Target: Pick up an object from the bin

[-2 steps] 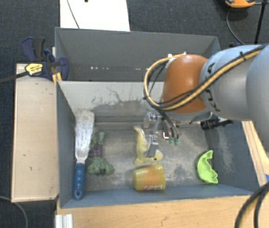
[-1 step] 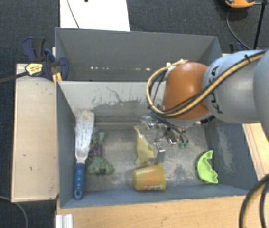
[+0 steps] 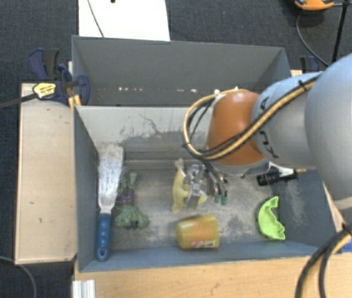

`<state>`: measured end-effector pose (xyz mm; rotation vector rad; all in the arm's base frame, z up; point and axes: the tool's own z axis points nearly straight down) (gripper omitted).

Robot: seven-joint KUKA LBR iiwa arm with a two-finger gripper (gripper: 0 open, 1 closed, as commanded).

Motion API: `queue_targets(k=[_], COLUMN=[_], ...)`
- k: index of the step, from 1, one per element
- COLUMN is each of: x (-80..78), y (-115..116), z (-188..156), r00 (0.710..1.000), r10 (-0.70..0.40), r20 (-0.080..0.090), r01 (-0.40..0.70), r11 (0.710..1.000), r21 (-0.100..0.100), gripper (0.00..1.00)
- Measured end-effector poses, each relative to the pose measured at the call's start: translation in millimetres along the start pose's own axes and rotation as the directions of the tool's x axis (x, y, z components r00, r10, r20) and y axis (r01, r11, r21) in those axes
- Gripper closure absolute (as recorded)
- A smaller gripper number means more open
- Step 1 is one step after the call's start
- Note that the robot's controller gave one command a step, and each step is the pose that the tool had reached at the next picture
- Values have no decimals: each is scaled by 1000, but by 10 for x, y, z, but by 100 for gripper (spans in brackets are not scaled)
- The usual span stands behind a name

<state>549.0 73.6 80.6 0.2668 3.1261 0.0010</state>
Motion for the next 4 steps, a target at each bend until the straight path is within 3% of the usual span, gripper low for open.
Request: queue_targets(k=[2, 4], x=[27, 31], y=[22, 18], z=[3, -240], r00=[985, 989], r10=[172, 145], r20=[-1, -3], r01=[-172, -145], r11=[985, 989], r21=[0, 2], gripper=[100, 100])
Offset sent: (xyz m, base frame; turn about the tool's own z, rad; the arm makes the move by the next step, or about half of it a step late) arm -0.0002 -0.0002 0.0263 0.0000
